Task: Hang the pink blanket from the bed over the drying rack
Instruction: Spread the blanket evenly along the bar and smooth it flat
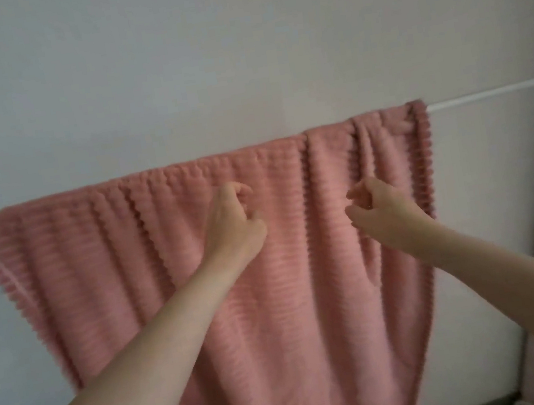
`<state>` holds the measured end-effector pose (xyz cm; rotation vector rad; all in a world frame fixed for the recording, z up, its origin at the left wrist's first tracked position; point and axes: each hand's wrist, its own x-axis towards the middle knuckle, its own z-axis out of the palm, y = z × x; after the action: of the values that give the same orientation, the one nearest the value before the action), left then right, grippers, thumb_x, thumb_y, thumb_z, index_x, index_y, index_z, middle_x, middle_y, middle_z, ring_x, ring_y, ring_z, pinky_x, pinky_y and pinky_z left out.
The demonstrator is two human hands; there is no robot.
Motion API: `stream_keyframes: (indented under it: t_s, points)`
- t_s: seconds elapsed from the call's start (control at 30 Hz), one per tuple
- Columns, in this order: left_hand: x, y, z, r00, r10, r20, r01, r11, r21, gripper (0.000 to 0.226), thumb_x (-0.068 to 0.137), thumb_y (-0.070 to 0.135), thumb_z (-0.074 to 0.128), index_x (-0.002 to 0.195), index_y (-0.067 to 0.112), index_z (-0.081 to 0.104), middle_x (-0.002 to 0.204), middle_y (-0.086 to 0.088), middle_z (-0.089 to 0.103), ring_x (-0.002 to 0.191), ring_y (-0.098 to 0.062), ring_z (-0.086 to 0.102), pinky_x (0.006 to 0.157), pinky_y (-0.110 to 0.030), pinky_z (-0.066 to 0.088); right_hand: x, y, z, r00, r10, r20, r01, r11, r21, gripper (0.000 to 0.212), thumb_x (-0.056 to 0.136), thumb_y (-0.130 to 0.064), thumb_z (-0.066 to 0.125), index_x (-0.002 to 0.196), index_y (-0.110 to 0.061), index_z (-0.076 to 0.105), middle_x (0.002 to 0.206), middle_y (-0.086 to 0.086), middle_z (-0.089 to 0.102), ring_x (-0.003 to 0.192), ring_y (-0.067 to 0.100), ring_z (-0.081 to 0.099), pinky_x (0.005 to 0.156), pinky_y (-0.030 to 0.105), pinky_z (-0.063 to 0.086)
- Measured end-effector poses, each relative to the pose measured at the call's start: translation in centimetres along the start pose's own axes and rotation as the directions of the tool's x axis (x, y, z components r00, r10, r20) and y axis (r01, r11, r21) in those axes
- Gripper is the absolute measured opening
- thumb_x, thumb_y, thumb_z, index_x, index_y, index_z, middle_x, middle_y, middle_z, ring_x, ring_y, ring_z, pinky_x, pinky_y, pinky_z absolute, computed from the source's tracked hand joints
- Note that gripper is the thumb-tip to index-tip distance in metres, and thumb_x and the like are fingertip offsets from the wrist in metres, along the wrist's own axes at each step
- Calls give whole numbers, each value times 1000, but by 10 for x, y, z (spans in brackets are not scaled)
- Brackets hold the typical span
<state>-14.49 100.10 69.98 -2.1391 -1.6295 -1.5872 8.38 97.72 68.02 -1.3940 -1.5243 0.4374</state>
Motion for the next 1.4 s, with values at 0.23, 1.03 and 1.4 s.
stream_keyframes:
  t_s: [0.23, 1.03, 1.4]
  points:
    - [25, 91, 82, 946, 286, 154, -299, 952, 71, 33, 83, 13, 55, 117, 11, 57, 120, -9, 58, 117, -25, 53, 101, -36, 43, 40, 36, -82, 974, -4, -226, -28, 990, -137, 30, 90, -22, 58, 118, -13, 53, 106, 4, 63, 96, 24, 59, 78, 31, 43]
    - [151, 236, 261, 787, 434, 440, -536, 834, 136, 46, 95, 46, 49, 132, 17, 50, 126, -5, 61, 117, -25, 56, 95, -45, 49, 212, 116, -214, 955, 53, -293, 27, 965, 263, 16, 94, -23, 62, 102, -16, 73, 90, -10, 74, 78, 2, 68, 58, 13, 48]
    - [167, 312, 352, 813, 302, 498, -499, 802, 329, 36, 95, 52, 46, 109, 21, 57, 106, -5, 63, 94, -25, 59, 83, -42, 51, 283, 201, -332, 887, 58, -458, 28, 984, 178, 36, 102, -25, 46, 84, -5, 71, 73, 0, 64, 61, 10, 54, 53, 19, 39]
